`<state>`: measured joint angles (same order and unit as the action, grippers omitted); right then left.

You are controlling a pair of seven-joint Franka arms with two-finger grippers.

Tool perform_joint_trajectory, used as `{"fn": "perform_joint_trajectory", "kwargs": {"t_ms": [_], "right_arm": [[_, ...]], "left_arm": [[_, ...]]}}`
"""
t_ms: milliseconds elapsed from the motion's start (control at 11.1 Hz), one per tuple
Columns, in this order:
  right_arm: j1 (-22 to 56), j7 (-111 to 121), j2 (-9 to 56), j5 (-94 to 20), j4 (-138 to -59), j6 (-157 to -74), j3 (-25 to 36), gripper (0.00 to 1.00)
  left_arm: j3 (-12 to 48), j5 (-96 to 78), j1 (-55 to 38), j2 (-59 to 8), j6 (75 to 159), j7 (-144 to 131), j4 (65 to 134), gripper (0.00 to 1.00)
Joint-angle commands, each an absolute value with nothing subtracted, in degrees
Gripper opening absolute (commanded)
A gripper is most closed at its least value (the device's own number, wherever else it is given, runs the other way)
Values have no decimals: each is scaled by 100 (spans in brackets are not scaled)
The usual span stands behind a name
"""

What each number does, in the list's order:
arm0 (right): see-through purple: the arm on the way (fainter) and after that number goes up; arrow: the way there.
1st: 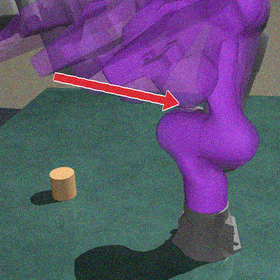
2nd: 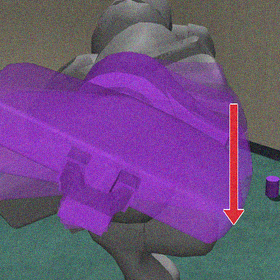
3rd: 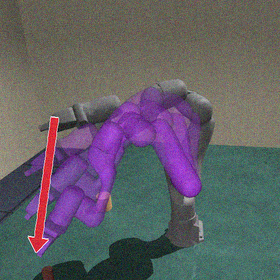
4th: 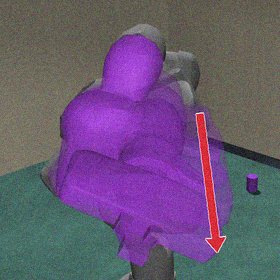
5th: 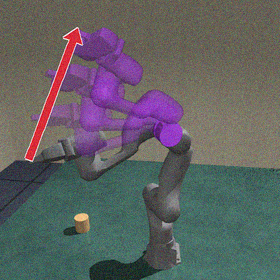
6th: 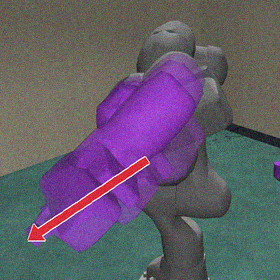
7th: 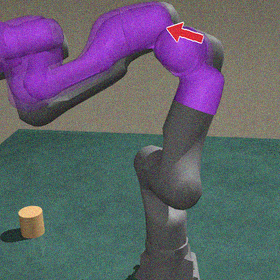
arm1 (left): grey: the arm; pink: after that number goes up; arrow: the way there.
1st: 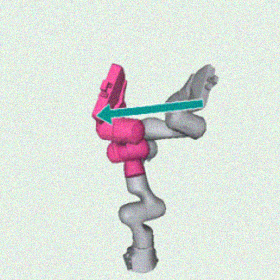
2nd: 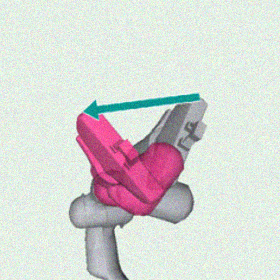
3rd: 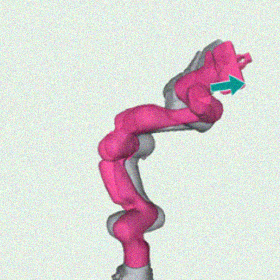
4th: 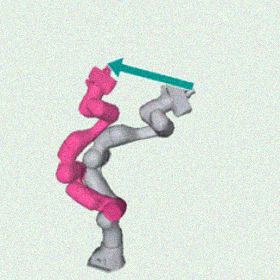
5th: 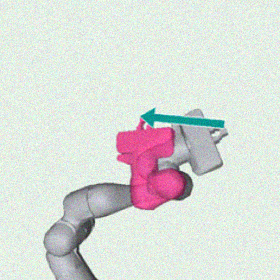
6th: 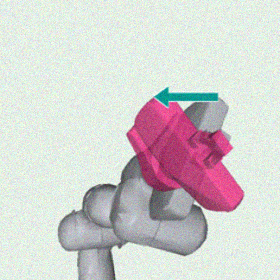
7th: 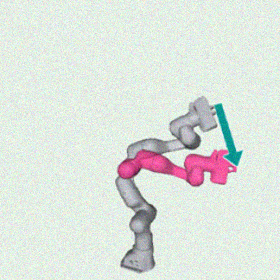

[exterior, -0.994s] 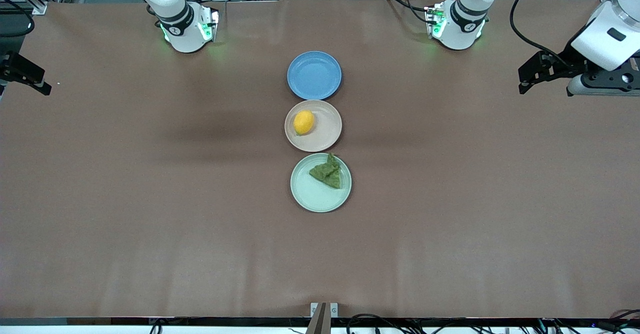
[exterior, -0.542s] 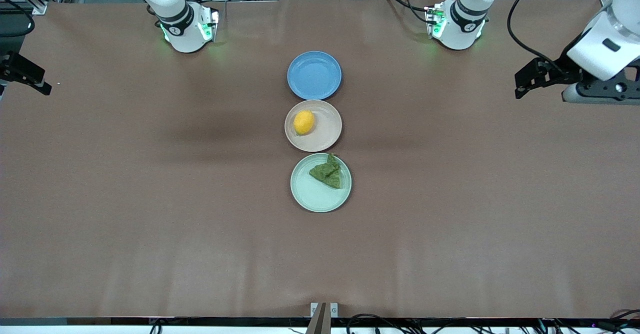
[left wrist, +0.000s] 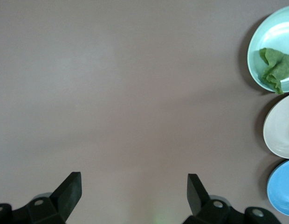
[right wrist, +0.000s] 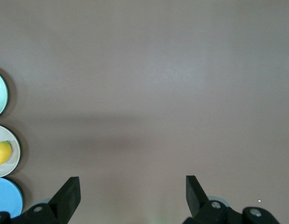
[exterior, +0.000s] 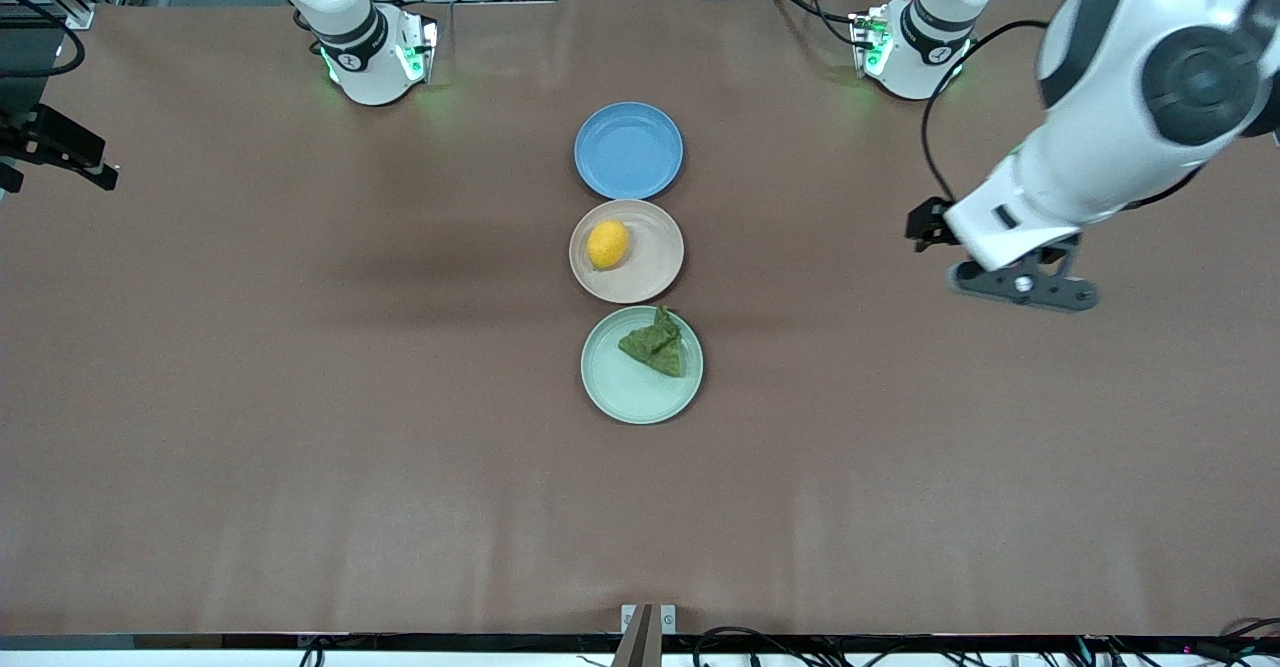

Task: Pick lemon and lettuce from plates
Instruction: 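Reach the left gripper toward the lettuce on the green plate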

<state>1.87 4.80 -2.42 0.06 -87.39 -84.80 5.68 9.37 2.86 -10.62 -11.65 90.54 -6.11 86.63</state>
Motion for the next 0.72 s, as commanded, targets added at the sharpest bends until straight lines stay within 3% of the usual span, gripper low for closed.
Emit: {"fn": "perform_joint_trajectory", "kwargs": {"t_ms": [0,452,632], "right_arm": [[377,440,-281,9,-9025,-8499,545,100],[439,439,-307,-202,-9710,-8735,492,100],[439,-293,-325,-220,-10106,-9051,125,100]], "left_arm": [[967,231,-1527,-1571,9384,-851,8464,100],[967,-255,-2301,-3091,11089,-2801,8429,100],[967,-264,-2477,-3513,11878,-3328,8420,100]]}}
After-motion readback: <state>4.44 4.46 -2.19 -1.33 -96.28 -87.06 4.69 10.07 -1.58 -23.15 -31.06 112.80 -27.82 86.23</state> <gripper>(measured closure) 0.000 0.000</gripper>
